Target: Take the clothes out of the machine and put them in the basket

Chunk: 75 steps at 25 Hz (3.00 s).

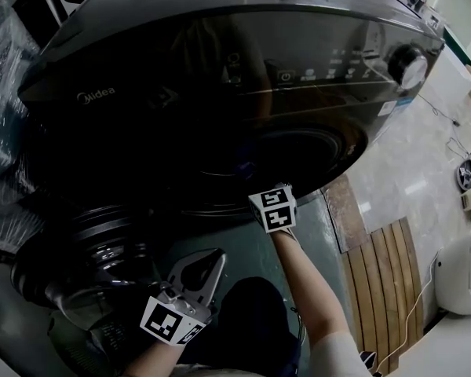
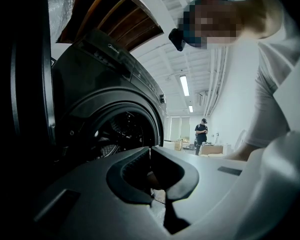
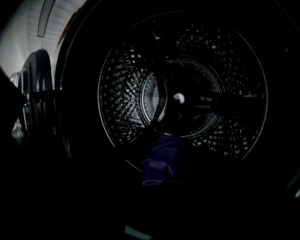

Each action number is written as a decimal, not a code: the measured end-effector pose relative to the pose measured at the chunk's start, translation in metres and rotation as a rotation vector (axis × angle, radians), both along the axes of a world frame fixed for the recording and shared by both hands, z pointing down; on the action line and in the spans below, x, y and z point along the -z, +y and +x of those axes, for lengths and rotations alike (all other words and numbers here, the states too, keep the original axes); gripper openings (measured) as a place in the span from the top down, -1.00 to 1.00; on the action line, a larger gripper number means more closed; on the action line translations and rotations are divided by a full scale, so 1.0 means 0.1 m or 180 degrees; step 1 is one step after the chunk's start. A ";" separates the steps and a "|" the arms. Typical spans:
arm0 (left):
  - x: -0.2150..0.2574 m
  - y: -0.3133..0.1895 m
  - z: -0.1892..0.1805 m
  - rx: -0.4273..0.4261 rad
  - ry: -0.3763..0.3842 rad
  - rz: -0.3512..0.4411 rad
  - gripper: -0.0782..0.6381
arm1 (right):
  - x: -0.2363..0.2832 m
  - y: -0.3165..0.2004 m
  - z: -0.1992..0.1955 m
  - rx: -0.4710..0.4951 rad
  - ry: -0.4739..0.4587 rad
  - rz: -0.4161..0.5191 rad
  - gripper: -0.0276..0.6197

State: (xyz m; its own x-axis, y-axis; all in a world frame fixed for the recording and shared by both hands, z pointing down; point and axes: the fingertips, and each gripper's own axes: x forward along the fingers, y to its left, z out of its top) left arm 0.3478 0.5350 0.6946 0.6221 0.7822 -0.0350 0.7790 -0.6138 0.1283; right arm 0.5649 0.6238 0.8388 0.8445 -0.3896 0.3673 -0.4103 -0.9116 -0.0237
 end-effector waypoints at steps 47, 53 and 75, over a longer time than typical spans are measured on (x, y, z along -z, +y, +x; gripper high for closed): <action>-0.06 -0.09 -0.02 0.0207 -0.0033 0.0163 0.72 | -0.84 -0.17 1.07 0.0351 -0.0683 -0.1686 0.88; -0.03 -0.11 -0.03 0.0175 -0.0020 0.0145 0.72 | -0.66 -0.11 1.05 0.0092 -0.0550 -0.1169 0.88; 0.11 -0.15 -0.15 -0.0006 -0.0003 0.0010 0.72 | 0.62 0.10 0.21 -0.0284 0.0460 -0.0077 0.88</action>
